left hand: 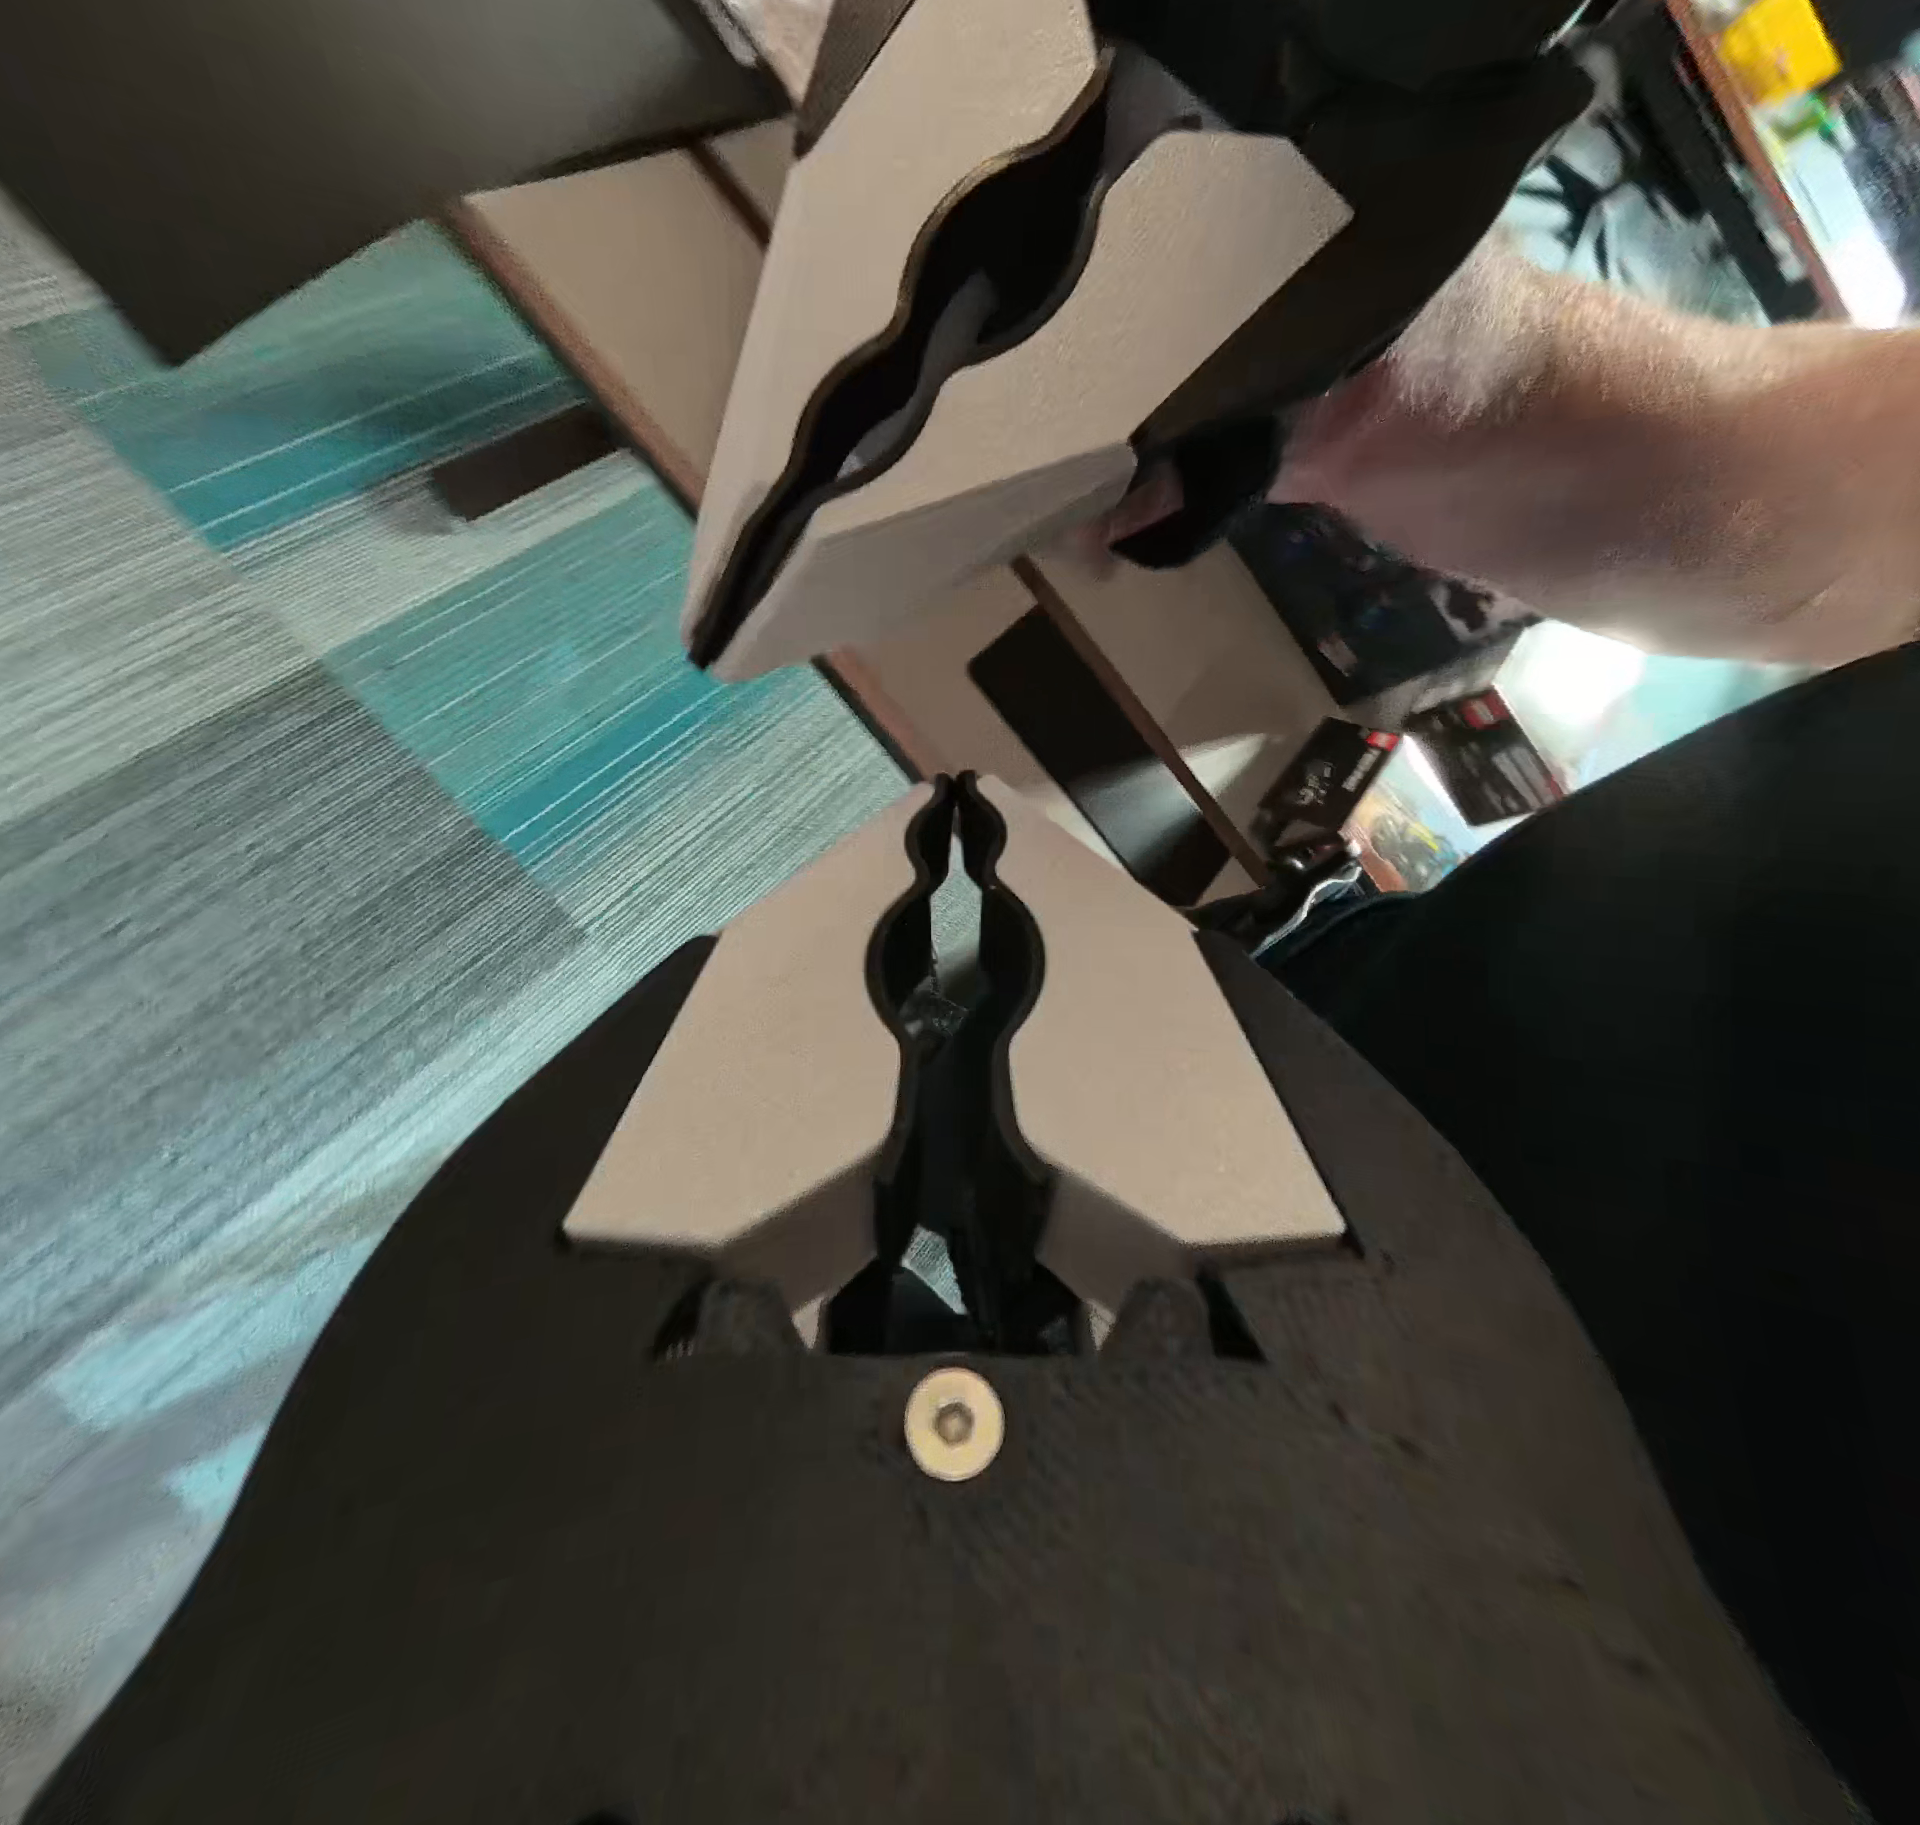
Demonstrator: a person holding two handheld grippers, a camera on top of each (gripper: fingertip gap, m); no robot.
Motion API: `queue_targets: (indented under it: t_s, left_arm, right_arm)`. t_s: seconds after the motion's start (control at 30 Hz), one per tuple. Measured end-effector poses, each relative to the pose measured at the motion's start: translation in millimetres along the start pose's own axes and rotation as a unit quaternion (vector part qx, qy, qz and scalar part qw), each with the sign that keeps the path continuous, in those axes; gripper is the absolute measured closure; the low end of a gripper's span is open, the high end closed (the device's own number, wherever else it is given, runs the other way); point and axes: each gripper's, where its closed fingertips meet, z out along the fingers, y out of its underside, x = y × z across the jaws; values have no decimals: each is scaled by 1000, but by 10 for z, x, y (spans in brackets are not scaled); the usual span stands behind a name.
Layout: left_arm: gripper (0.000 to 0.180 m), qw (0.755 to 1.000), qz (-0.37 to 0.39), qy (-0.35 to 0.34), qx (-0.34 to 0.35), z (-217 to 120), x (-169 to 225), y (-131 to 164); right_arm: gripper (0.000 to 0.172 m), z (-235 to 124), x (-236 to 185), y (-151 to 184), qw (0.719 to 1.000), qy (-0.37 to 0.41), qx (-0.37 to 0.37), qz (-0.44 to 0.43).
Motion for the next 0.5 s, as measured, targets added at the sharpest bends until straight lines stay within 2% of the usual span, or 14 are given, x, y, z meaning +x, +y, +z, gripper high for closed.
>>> queue_targets:
  t_s: [0.13,0.27,0.5]
  left_arm:
    - [180,995,-63,-61,43,-608,-189,479]
    - [180,988,-99,-92,76,-1107,-270,927]
    - [180,975,-111,-152,118,-2101,-374,1550]
  right_arm:
    - [172,564,-245,-247,997,-66,-23,-38]
    - [172,1111,-530,-562,990,-117,-39,-72]
    - [168,2023,-1218,-1412,985,-157,20,-67]
